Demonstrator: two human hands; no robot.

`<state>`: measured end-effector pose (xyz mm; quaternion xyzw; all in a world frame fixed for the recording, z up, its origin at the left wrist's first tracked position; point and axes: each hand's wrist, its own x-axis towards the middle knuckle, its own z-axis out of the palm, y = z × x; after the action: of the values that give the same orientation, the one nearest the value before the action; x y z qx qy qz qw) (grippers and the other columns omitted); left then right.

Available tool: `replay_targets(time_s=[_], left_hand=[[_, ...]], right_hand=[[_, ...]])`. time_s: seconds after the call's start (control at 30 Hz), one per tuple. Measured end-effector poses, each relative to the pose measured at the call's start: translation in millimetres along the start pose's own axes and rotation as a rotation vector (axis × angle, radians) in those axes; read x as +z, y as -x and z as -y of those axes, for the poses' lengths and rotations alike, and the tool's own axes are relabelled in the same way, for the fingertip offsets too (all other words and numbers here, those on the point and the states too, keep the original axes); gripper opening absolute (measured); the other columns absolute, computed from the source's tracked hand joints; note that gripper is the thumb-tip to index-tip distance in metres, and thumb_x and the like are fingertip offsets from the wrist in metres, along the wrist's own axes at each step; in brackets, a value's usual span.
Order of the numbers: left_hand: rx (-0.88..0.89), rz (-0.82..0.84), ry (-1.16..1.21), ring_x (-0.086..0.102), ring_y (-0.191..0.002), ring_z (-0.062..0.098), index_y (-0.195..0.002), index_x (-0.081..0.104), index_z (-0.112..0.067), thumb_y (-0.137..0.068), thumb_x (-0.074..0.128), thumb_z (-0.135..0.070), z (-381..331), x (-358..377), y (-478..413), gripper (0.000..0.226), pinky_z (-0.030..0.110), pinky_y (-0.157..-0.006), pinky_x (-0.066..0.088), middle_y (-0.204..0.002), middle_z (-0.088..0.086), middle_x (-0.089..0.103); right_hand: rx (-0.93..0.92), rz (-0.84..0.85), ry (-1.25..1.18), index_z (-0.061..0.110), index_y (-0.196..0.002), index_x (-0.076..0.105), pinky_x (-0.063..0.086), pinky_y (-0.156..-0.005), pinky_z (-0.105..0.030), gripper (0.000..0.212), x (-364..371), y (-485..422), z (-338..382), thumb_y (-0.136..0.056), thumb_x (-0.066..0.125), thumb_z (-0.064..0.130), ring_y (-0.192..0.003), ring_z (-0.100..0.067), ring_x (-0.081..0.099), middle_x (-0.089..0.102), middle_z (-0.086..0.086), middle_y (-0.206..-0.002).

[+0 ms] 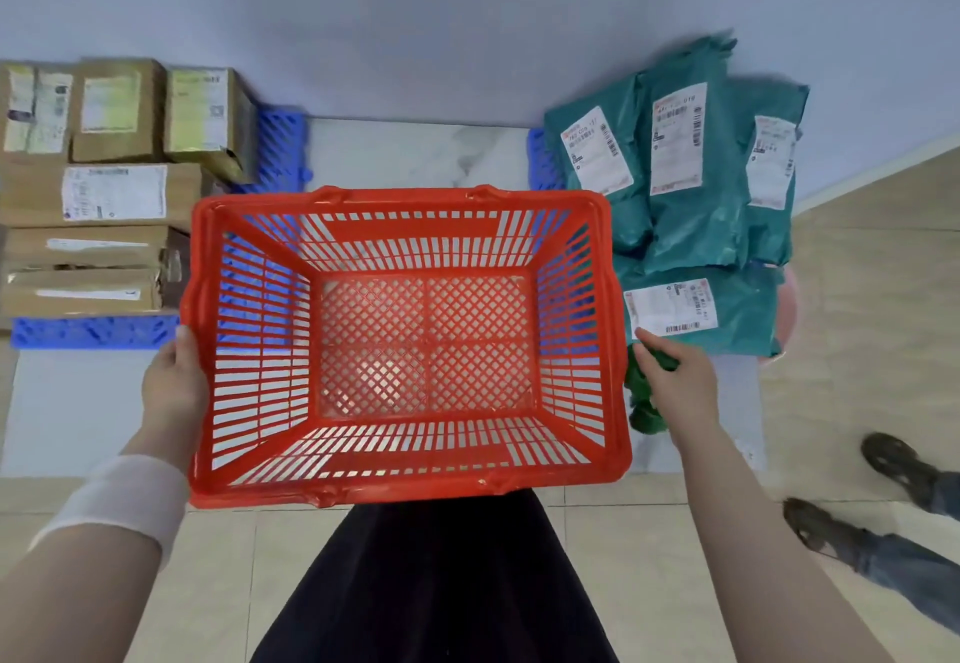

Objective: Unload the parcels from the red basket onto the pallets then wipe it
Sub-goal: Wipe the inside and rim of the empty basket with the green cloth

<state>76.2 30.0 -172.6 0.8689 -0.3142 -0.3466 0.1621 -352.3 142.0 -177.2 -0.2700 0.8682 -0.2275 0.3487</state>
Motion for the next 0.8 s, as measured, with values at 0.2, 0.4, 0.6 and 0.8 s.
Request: replay_targets(time_s=[0.2,0.4,0.6,0.8], left_hand=[[0.042,-0.018,-0.050,0.047,-0.118,0.043,-0.127,0.047,0.001,-0.099,0.017,-0.046,-1.1,3.2,-7.4,0.062,0.047,-0.100,0.036,-0.128,0.027,0.050],[-0.012,-0.021,-0.011,0.058,-0.103,0.041,-0.122,0.050,-0.004,-0.096,0.021,-0.052,1.4,6.8,-10.2,0.062,0.049,-0.088,0.045,-0.117,0.022,0.058],[-0.005,-0.030,-0.004,0.058,-0.101,0.041,-0.119,0.049,-0.001,-0.098,0.022,-0.048,-0.8,5.8,-3.6,0.059,0.044,-0.081,0.045,-0.114,0.022,0.059],[-0.036,-0.058,0.066,0.055,-0.103,0.038,-0.122,0.048,0.001,-0.098,0.025,-0.045,21.0,-11.3,19.0,0.057,0.046,-0.088,0.043,-0.116,0.018,0.057]], right_hand=[[0.175,-0.069,-0.124,0.023,-0.075,0.066,0.040,-0.062,-0.029,0.048,24.3,-7.7,10.6,-0.086,0.041,0.063,-0.062,-0.012,0.051,0.057,0.003,-0.065],[0.123,-0.026,0.024,0.009,-0.065,0.059,0.044,-0.066,-0.033,0.065,30.6,-15.9,17.1,-0.084,0.039,0.068,-0.066,-0.022,0.056,0.062,-0.007,-0.067],[0.123,0.011,0.082,0.002,-0.083,0.065,0.046,-0.070,-0.033,0.075,27.8,-12.4,20.1,-0.085,0.032,0.069,-0.076,-0.025,0.061,0.067,-0.010,-0.078],[0.117,0.013,0.031,0.003,-0.078,0.066,0.049,-0.072,-0.036,0.074,17.8,10.9,16.3,-0.082,0.036,0.071,-0.072,-0.023,0.060,0.066,-0.009,-0.076]])
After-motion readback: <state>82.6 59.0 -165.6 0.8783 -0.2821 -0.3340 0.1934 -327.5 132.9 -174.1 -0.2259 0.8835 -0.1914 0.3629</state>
